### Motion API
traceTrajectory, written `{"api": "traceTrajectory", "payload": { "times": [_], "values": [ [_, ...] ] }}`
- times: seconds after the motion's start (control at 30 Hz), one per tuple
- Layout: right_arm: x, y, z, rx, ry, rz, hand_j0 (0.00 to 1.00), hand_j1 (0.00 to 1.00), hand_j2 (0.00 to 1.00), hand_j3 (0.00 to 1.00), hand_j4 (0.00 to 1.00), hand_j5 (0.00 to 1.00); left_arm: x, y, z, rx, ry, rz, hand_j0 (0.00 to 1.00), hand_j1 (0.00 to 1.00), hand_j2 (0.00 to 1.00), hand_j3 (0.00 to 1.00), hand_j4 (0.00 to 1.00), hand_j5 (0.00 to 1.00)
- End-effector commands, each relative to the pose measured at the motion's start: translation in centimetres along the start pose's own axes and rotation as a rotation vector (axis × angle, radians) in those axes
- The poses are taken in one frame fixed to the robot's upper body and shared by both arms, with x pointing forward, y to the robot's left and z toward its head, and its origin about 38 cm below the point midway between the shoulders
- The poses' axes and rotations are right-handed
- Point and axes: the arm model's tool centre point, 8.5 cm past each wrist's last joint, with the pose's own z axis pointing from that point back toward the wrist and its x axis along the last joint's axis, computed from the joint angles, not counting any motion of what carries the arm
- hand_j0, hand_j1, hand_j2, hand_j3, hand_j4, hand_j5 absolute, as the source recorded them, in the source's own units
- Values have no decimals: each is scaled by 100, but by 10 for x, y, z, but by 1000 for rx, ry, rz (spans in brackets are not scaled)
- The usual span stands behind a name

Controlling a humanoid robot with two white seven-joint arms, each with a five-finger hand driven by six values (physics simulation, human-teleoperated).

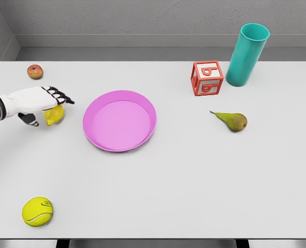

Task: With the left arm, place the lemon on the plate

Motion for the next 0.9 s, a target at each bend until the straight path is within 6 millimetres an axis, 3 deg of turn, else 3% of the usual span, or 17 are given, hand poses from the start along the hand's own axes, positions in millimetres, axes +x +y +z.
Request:
{"api": "traceTrajectory", "payload": {
  "times": [0.0, 0.4, 0.53, 0.6, 0.8, 0.87],
  "values": [
    [1, 0, 0, -1, -1, -1, 100, 100, 100, 100, 100, 100, 4, 0, -6, -5, 1, -10, 100, 100, 100, 100, 100, 100],
    [0, 0, 0, -1, 0, 0, 100, 100, 100, 100, 100, 100, 16, -1, -22, -29, -9, -34, 100, 100, 100, 100, 100, 100],
    [0, 0, 0, -1, 0, 0, 100, 100, 100, 100, 100, 100, 12, -2, -19, -40, 7, -46, 100, 100, 100, 100, 100, 100],
    [0, 0, 0, 1, 0, 0, 100, 100, 100, 100, 100, 100, -1, -4, -18, -55, 32, -21, 100, 100, 100, 100, 100, 100],
    [0, 0, 0, 1, 0, 0, 100, 100, 100, 100, 100, 100, 3, -5, -22, -61, 29, -30, 100, 100, 100, 100, 100, 100],
    [0, 0, 0, 1, 0, 0, 100, 100, 100, 100, 100, 100, 2, -5, -21, -62, 30, -32, 90, 90, 90, 90, 90, 90]
  ]
}}
